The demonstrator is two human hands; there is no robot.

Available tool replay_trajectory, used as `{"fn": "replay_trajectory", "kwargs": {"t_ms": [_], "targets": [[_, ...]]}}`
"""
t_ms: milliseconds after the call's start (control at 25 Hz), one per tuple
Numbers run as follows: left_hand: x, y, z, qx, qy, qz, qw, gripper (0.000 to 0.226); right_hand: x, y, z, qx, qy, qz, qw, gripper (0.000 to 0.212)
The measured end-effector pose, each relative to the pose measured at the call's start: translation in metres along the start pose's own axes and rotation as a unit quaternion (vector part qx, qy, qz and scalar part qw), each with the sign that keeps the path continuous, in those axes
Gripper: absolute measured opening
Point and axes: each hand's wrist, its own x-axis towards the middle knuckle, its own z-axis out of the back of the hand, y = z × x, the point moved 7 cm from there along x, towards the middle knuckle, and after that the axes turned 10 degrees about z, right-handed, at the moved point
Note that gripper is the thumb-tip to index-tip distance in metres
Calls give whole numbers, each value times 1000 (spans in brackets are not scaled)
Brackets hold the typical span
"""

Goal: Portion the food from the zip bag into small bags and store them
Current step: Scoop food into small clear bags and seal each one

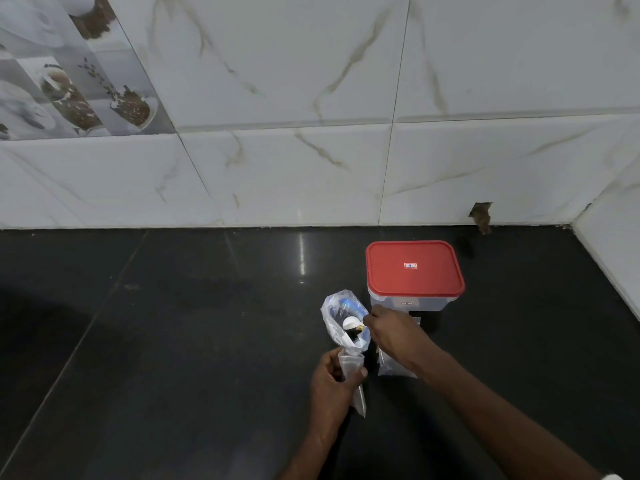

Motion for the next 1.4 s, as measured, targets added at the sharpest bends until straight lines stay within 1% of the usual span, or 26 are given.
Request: {"fn": "replay_trajectory", "kwargs": {"t_ms": [160, 280, 360, 440, 520, 640, 680, 720, 760, 840, 880, 920, 1000, 1120, 1200, 1240, 1280, 1320, 1360, 1400], "targets": [[1, 0, -11, -60, 5, 28, 998, 36, 0, -2, -3, -7, 41, 3, 999, 32], [2, -1, -14, -69, 4, 32, 997, 33, 0, 0, -5, -1, 59, -7, 998, 31], [2, 0, -14, -76, 1, 38, 996, 33, 2, 2, -5, 22, 61, -14, 998, 31], [0, -2, -13, -81, -4, 36, 996, 33, 4, -4, -1, 85, 37, -53, 994, 27], [-1, -4, -13, -84, -10, 31, 996, 33, 5, -13, 4, 164, 2, -99, 981, 22], [-4, -8, -14, -85, 0, 15, 996, 34, 4, -19, 5, 230, -37, -126, 964, 14], [-4, -10, -14, -81, 0, 11, 997, 34, 3, -22, 3, 259, -48, -148, 953, 12], [-4, -10, -13, -76, -1, 7, 997, 34, -1, -27, -3, 309, -62, -181, 932, 9], [-3, -10, -11, -71, -3, 7, 997, 33, -5, -34, -9, 376, -84, -221, 896, 8], [-2, -8, -8, -63, -7, 14, 998, 32, -18, -45, -19, 510, -135, -290, 798, 6], [-2, -7, -7, -59, -9, 18, 998, 31, -24, -48, -23, 555, -153, -308, 757, 6], [-1, -6, -5, -57, -10, 20, 998, 32, -29, -49, -27, 587, -162, -319, 727, 6], [-2, -7, -2, -55, -14, 14, 998, 33, -34, -48, -32, 628, -168, -327, 686, 7], [-5, -10, 2, -50, -18, -3, 999, 38, -37, -51, -40, 655, -189, -334, 651, 8], [-4, -12, 7, -46, -25, -8, 999, 41, -38, -52, -42, 657, -206, -336, 643, 7], [-4, -12, 9, -42, -28, -10, 999, 42, -38, -52, -42, 654, -216, -332, 644, 6], [-3, -12, 10, -39, -29, -10, 999, 43, -38, -51, -40, 645, -228, -324, 654, 7], [-2, -12, 11, -37, -30, -11, 999, 43, -37, -51, -36, 624, -243, -310, 675, 8], [-1, -11, 12, -39, -30, -10, 999, 42, -36, -50, -31, 583, -260, -290, 713, 10], [-1, -11, 12, -41, -31, -8, 999, 40, -33, -50, -24, 519, -274, -261, 767, 11]]}}
